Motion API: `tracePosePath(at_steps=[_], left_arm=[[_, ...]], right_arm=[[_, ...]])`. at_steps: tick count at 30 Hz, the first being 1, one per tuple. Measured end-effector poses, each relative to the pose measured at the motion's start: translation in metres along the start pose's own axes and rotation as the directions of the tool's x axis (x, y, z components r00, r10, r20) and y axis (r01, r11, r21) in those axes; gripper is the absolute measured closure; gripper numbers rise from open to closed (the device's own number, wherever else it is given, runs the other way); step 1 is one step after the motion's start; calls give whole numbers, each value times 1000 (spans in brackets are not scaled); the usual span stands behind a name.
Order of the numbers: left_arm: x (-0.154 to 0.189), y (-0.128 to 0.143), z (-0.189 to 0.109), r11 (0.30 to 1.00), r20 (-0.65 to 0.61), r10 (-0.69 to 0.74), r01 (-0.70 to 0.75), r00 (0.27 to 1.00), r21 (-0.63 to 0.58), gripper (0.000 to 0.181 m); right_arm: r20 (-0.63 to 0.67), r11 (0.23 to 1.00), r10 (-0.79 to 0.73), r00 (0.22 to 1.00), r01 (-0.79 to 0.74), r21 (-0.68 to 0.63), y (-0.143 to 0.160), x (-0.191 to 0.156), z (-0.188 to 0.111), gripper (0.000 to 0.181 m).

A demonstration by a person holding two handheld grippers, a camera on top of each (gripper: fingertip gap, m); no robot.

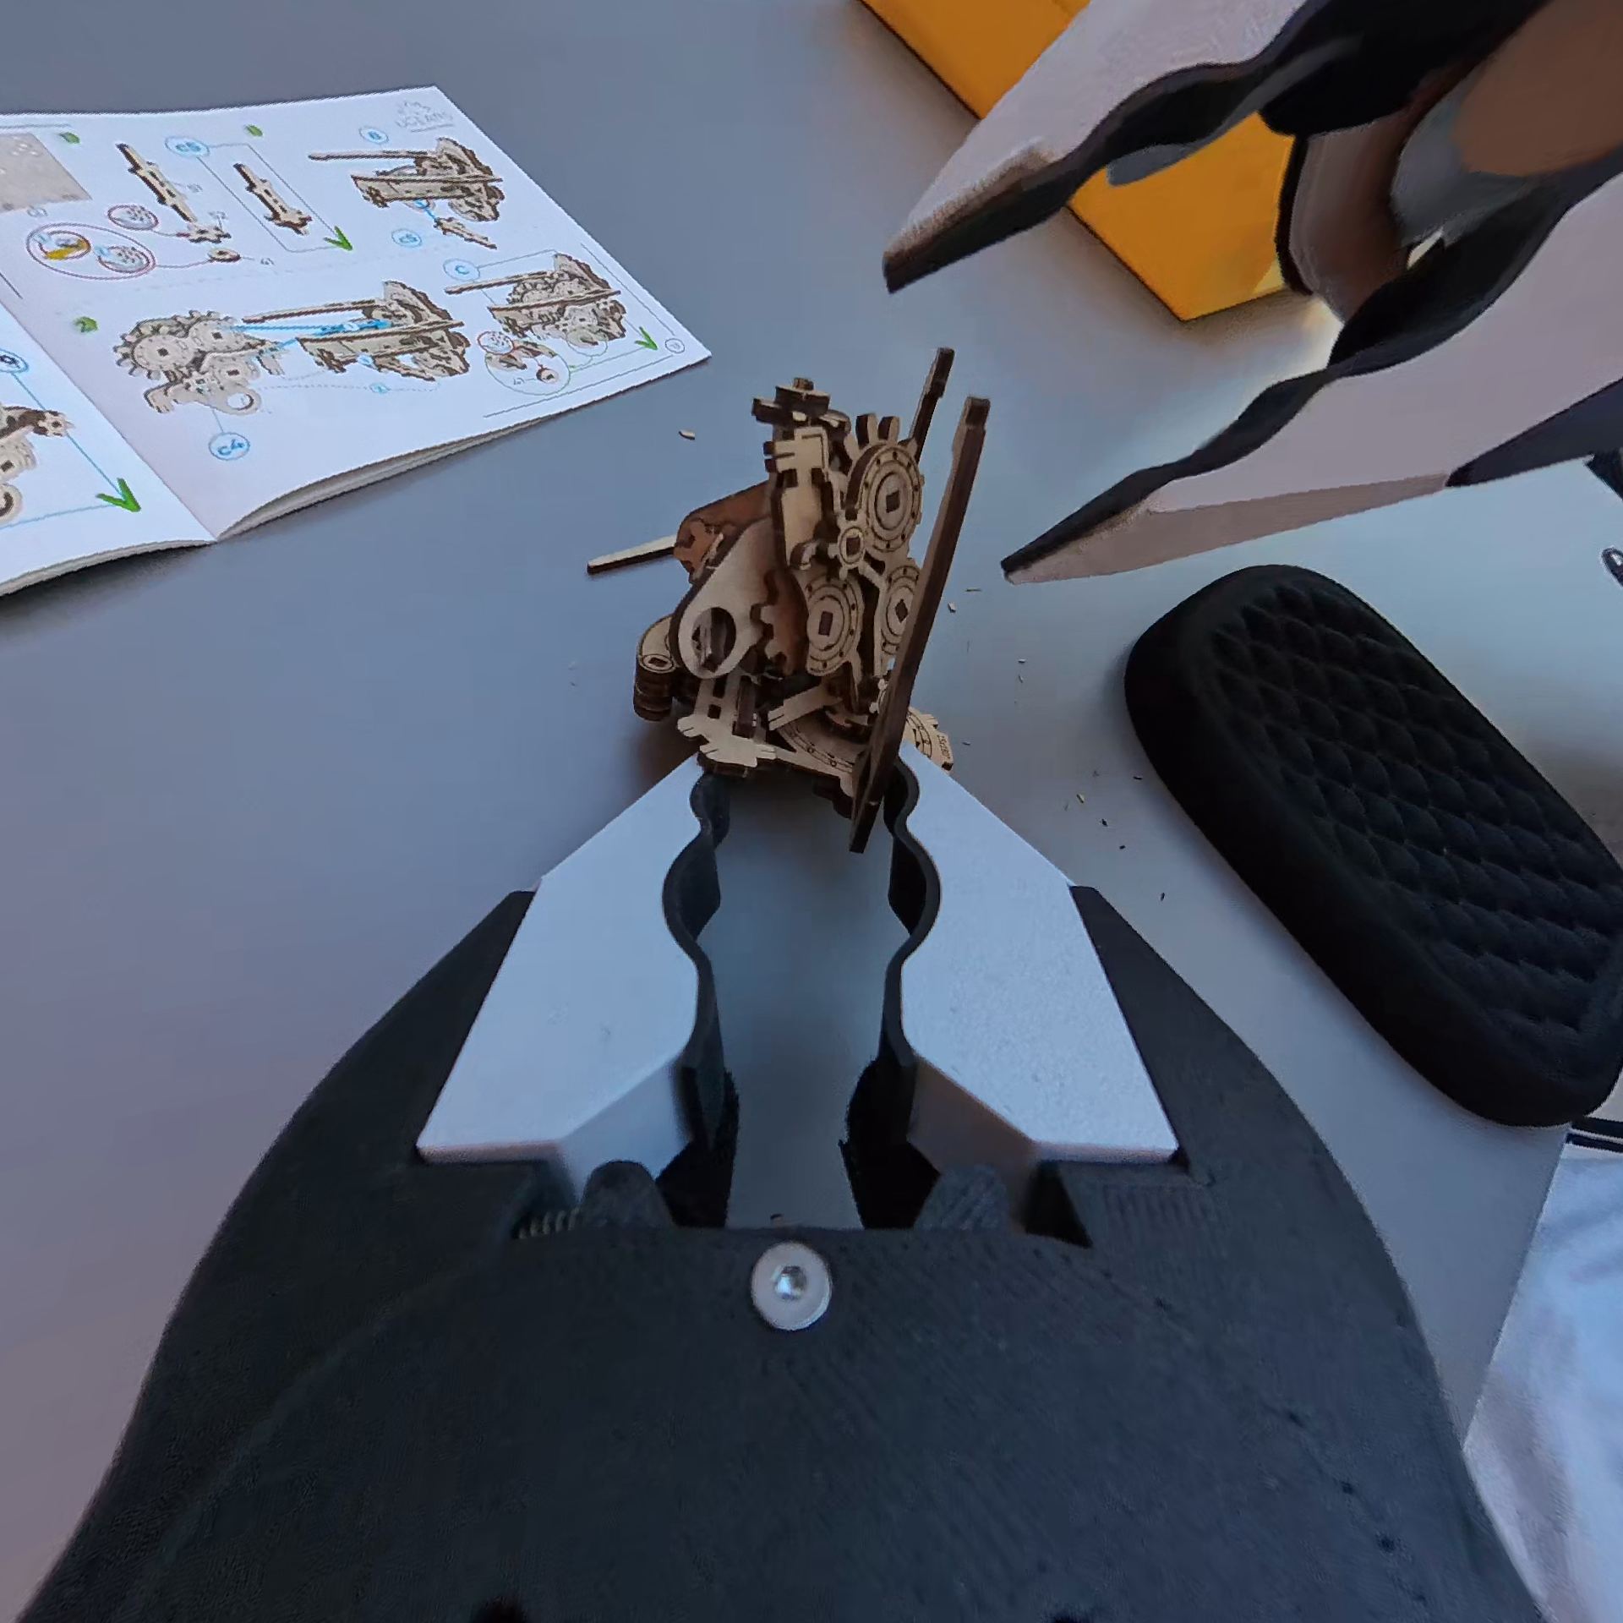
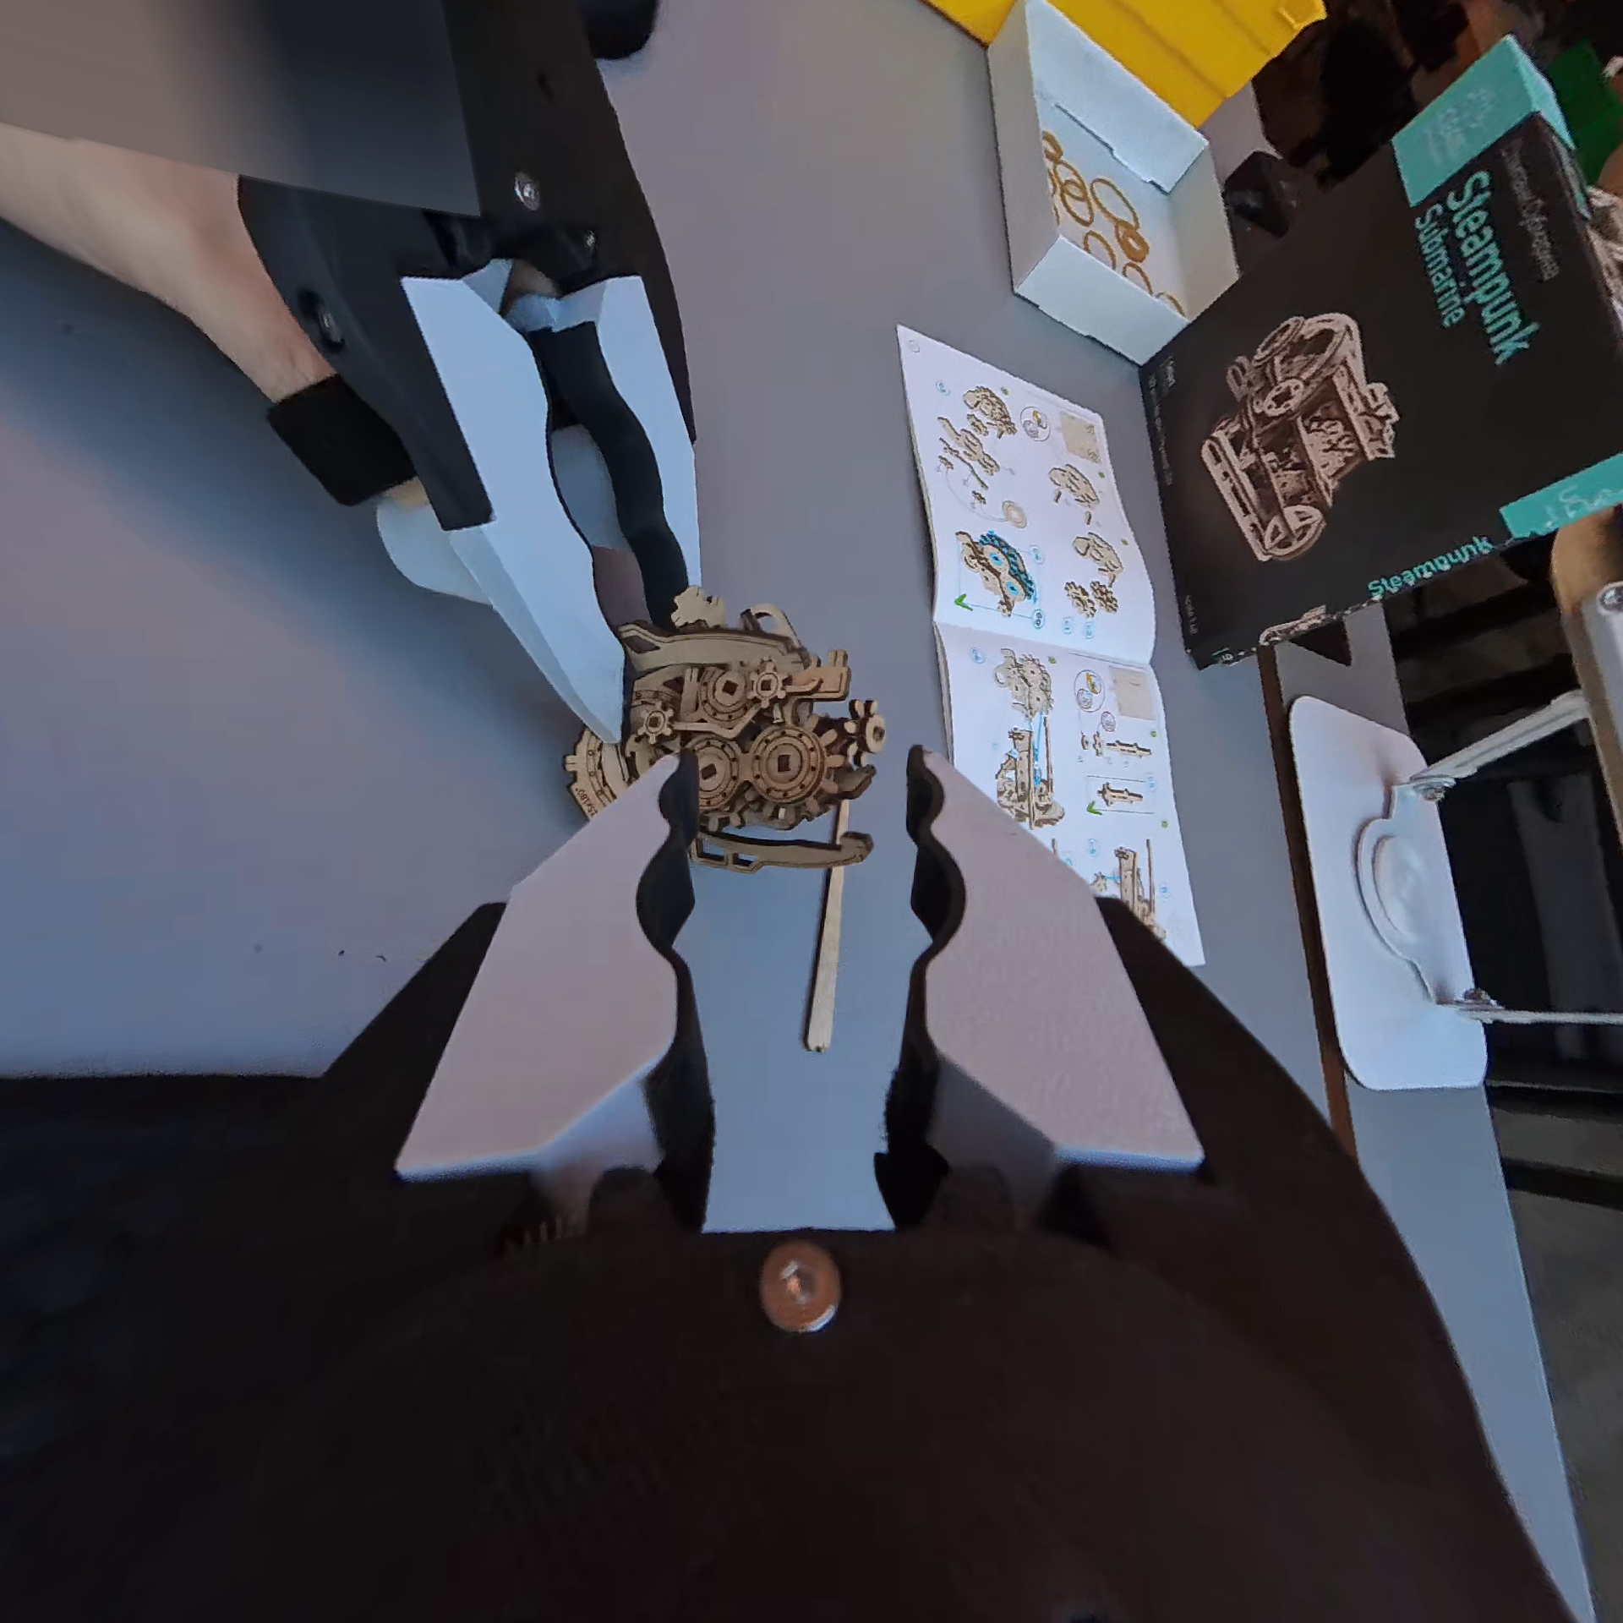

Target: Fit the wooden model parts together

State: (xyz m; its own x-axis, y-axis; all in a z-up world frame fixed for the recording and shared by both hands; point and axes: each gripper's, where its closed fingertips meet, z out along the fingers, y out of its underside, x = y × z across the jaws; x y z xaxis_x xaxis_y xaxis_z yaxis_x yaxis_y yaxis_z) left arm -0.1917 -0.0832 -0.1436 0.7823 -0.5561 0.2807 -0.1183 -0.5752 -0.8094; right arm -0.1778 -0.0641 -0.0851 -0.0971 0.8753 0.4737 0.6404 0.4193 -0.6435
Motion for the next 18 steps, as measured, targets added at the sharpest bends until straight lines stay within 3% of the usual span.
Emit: tracePosePath(at_steps=[6,10,14,18], left_arm=[[5,1,0,996,33,92,-92,995,-4,148],[8,2,1,993,19,118,-118,993,-11,148],[10,2,1,993,2,115,-115,993,-15,148],[10,3,2,994,-6,110,-110,994,-16,148]], right_arm=[[272,998,-51,961,61,-29,-7,-6,-4,131],[316,961,-223,922,262,-86,0,-8,-1,116],[346,872,-407,846,472,-129,13,-18,7,106],[341,797,-529,777,593,-116,19,-22,13,111]])
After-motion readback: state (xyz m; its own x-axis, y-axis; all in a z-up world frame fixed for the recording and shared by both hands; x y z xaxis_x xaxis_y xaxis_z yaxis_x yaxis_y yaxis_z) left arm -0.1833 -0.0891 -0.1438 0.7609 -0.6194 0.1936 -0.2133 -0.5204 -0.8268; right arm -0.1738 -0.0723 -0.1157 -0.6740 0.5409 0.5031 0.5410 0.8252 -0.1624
